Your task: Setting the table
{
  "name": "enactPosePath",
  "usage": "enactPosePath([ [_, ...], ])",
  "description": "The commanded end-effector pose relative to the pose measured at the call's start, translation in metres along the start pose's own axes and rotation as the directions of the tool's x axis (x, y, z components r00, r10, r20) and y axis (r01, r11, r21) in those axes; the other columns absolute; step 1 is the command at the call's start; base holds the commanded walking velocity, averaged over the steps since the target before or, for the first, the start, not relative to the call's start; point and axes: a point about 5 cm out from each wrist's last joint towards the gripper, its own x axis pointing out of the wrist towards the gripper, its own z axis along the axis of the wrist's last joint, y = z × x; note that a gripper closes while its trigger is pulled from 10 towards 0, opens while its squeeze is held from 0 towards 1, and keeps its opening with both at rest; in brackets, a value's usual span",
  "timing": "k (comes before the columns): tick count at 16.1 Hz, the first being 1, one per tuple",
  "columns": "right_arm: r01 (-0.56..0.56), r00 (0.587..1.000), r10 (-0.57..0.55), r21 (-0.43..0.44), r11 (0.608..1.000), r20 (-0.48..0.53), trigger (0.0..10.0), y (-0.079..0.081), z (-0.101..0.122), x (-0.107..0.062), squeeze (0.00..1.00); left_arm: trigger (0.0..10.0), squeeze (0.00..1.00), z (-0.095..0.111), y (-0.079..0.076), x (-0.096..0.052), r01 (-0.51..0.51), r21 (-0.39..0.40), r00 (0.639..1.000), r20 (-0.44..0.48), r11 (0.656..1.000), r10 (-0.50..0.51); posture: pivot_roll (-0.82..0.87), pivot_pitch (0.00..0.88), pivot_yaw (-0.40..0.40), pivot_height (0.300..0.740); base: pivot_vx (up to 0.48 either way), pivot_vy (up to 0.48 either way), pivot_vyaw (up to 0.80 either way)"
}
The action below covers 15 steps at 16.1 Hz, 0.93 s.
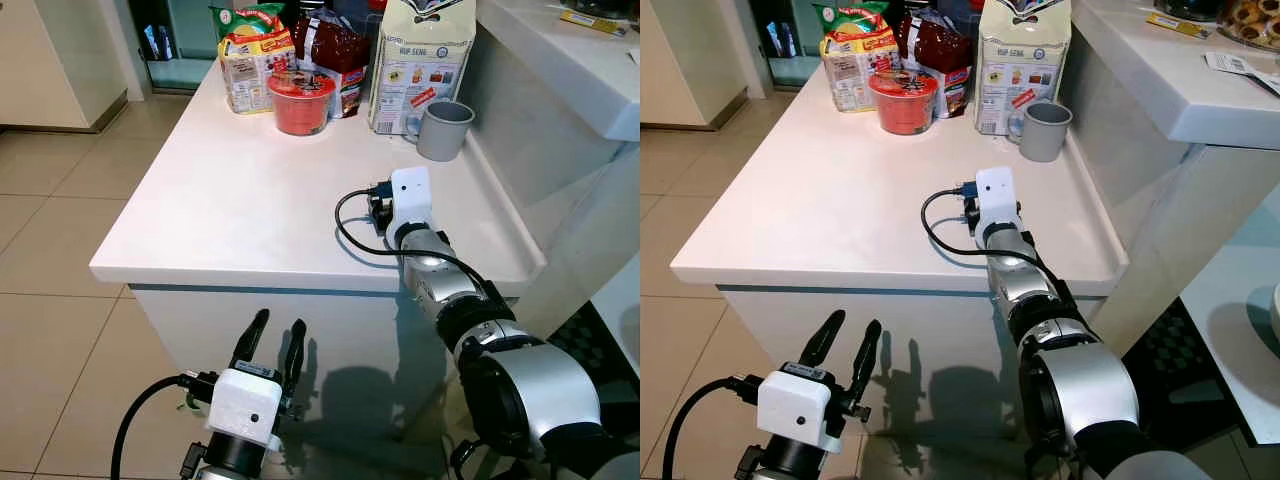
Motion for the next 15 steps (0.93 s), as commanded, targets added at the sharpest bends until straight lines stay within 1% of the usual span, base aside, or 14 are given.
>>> enactPosePath([
  [1,0.011,0.996,-0.010,-0.014,1.000,0.089,10.0,-0.002,0.021,0.005,0.00,10.0,0.00,0.002,-0.026,-0.001,0.070,-0.059,0.998,-0.002,0.996,-0.070,0.25,0.000,-0.025,0.740,0.000,0.000,0.00],
  [2,0.007,0.988,-0.001,-0.035,0.999,0.155,10.0,0.001,0.032,0.006,0.00,10.0,0.00,0.002,-0.026,-0.001,0.069,-0.058,0.998,-0.002,0.996,-0.070,0.25,0.000,-0.024,0.740,0.000,0.000,0.00],
  [3,0.006,0.984,0.000,-0.031,1.000,0.177,10.0,0.001,0.035,0.006,0.00,10.0,0.00,0.002,-0.025,-0.001,0.069,-0.057,0.998,-0.001,0.996,-0.070,0.25,0.000,-0.024,0.740,0.000,0.000,0.00],
  [4,0.003,0.969,0.003,-0.025,1.000,0.247,10.0,0.002,0.047,0.006,0.00,10.0,0.00,0.002,-0.025,-0.001,0.070,-0.057,0.998,0.000,0.996,-0.070,0.24,0.000,-0.023,0.740,0.000,0.000,0.00],
  [5,0.003,0.965,0.006,-0.033,0.999,0.262,10.0,0.003,0.050,0.006,0.00,10.0,0.00,0.002,-0.025,-0.001,0.070,-0.056,0.998,0.001,0.996,-0.070,0.24,0.000,-0.022,0.740,0.000,0.000,0.00],
  [7,-0.004,0.973,0.015,-0.045,0.999,0.230,10.0,0.003,0.044,0.006,0.00,10.0,0.00,0.002,-0.025,0.000,0.077,-0.056,0.997,-0.001,0.995,-0.077,0.24,0.000,-0.020,0.740,0.000,0.000,0.00],
  [8,-0.001,0.980,0.011,-0.050,0.999,0.200,10.0,0.002,0.036,0.005,0.00,10.0,0.00,0.002,-0.025,0.000,0.079,-0.056,0.997,-0.001,0.995,-0.079,0.23,0.000,-0.016,0.740,0.000,0.000,0.00],
  [10,0.012,0.991,-0.011,-0.004,1.000,0.133,10.0,-0.002,0.024,0.004,0.00,10.0,0.00,0.002,-0.025,-0.001,0.081,-0.054,0.997,-0.004,0.995,-0.082,0.23,0.000,-0.011,0.740,0.000,0.000,0.00],
  [11,0.028,0.995,-0.032,0.041,0.999,0.094,10.0,-0.005,0.019,0.004,0.00,10.0,0.00,0.002,-0.025,-0.002,0.083,-0.052,0.996,-0.006,0.995,-0.084,0.23,0.000,-0.010,0.740,0.000,0.000,0.00],
  [14,0.029,0.995,-0.033,0.043,0.999,0.094,10.0,-0.003,0.019,0.004,0.00,10.0,0.00,0.002,-0.024,-0.003,0.086,-0.050,0.996,-0.009,0.995,-0.086,0.23,0.000,-0.005,0.740,0.000,0.000,0.00],
  [15,0.034,0.997,-0.039,0.071,0.997,0.072,10.0,-0.002,0.017,0.004,0.00,10.0,0.00,0.002,-0.024,-0.003,0.087,-0.049,0.996,-0.012,0.995,-0.087,0.23,0.000,-0.005,0.740,0.000,0.000,0.00],
])
